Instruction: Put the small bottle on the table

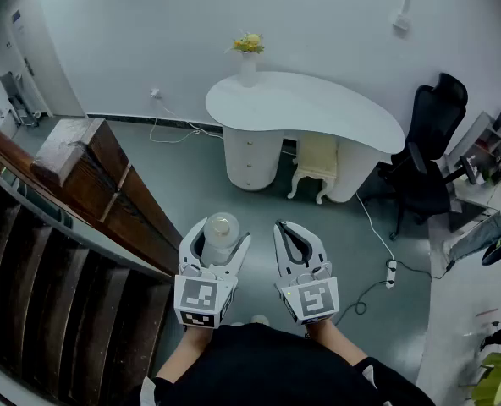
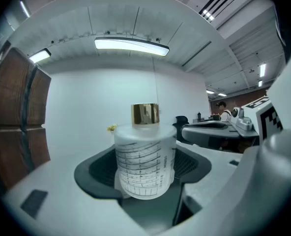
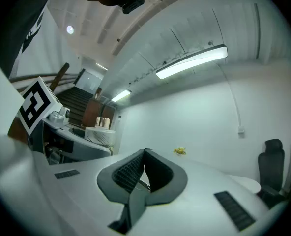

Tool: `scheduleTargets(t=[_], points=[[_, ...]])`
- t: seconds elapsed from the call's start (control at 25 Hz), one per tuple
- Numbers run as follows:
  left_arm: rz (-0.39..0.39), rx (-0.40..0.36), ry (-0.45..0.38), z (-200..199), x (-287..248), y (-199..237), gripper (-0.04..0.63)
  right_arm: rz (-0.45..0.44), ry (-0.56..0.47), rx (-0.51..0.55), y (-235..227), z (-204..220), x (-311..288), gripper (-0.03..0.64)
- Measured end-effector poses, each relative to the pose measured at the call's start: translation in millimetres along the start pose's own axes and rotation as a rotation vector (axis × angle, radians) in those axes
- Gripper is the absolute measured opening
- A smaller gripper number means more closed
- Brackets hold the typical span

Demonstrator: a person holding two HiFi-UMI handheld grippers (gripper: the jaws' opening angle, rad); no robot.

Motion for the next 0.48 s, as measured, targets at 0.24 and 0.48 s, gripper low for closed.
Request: scheduleTargets(t=[0.24,0.48], points=[[-0.002,-0.004,0.001,-2.8,-16.6,-5.2,0.333,-0.028,-0.026,0.001,-13.2,10.4,-3.3,0.021],[-0.016,-0.007,0.002,-0.9,-30.8,-9.7,0.333,-0.042,0.000,-0.014,-25.5,16.1,-7.3,0.021]])
Point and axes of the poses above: the fingertips, and each gripper's own axes: x backward along the fingers, y to its left, z out of its underside, the point moved 6 cm from there along x, backward along the fingers, and after that the axes turned 4 degrees about -y, right-handed, at the moved point
